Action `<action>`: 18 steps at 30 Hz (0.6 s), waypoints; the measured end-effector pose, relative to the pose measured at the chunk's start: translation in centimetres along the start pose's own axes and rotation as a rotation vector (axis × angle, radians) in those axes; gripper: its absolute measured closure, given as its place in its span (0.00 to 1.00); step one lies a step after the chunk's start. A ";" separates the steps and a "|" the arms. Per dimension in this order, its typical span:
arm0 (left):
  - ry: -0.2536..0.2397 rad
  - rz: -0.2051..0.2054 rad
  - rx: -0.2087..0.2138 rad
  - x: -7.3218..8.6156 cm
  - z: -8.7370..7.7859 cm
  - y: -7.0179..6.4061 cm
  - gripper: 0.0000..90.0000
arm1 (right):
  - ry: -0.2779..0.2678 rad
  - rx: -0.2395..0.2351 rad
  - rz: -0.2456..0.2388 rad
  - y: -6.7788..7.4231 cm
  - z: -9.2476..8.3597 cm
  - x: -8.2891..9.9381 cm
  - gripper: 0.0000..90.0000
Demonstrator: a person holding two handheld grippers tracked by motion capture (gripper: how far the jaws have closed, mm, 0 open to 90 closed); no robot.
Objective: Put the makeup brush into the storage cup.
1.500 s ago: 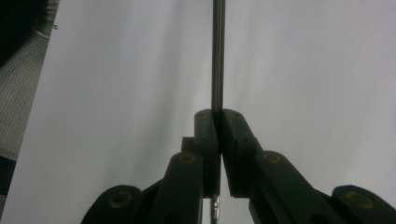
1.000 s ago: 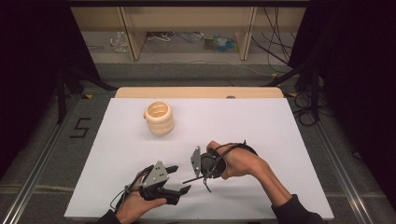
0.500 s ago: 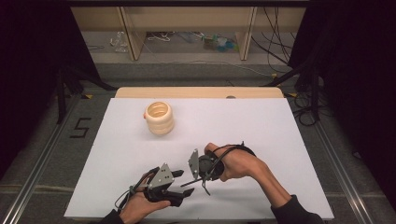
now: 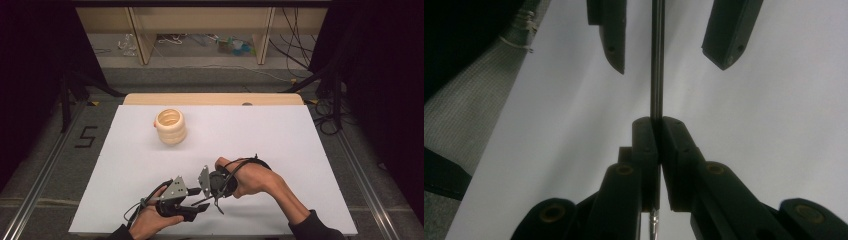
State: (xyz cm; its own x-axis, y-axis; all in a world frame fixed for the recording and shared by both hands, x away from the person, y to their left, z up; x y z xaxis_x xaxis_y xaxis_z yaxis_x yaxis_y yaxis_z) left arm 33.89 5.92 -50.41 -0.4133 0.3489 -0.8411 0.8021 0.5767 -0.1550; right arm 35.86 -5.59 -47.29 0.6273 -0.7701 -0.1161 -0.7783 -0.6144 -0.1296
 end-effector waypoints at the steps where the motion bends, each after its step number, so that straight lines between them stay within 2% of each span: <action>1: 0.002 -0.001 -0.001 0.0 0.0 0.0 0.50 | -0.002 0.001 -0.014 -0.1 0.0 0.0 0.95; 6: 0.001 -0.003 0.018 0.0 0.1 -0.2 0.53 | 0.008 -0.009 -0.018 0.0 0.2 -0.2 0.95; 7: 0.006 -0.003 0.048 0.0 0.2 -0.3 0.56 | 0.014 -0.005 -0.013 0.1 0.2 -0.2 0.95; 9: 0.008 -0.014 0.055 0.1 0.2 -0.5 0.58 | 0.011 -0.001 -0.021 0.1 0.2 -0.3 0.95; 11: 0.054 -0.197 0.183 0.8 0.3 -2.7 0.59 | 0.016 -0.008 -0.031 0.1 0.2 -0.4 0.95; 12: 0.052 -0.174 0.174 0.8 0.3 -2.4 0.61 | 0.016 -0.008 -0.031 0.1 0.2 -0.4 0.95; 13: 0.044 -0.146 0.123 0.7 0.2 -2.0 0.62 | 0.012 -0.012 -0.031 0.2 0.2 -0.5 0.95; 14: 0.047 -0.126 0.125 0.7 0.2 -1.9 0.63 | 0.020 -0.008 -0.031 0.2 0.1 -0.5 0.95; 15: 0.053 -0.156 0.147 0.8 0.3 -2.2 0.64 | 0.019 -0.007 -0.032 0.2 0.1 -0.5 0.95; 17: 0.057 -0.160 0.168 0.9 0.3 -2.5 0.66 | 0.022 -0.007 -0.042 0.1 0.1 -0.4 0.95; 18: 0.051 -0.156 0.137 0.8 0.2 -2.3 0.66 | 0.022 -0.007 -0.042 0.1 0.1 -0.4 0.95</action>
State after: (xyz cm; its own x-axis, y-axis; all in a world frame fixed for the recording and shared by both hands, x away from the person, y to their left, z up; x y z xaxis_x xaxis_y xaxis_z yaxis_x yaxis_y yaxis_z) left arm 31.82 4.71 -50.88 -0.5556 0.3017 -0.7747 0.7764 0.5217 -0.3536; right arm 35.47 -5.33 -47.37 0.6587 -0.7471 -0.0888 -0.7514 -0.6474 -0.1273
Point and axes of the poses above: each handheld gripper's, and its own axes: z roughly forward along the jaws, x roughly out of its underside, y roughly to its left, the point moved 7 cm from there along z, roughly forward along the jaws, and after that the axes turned 14 degrees about -z, right-handed, at the moved point
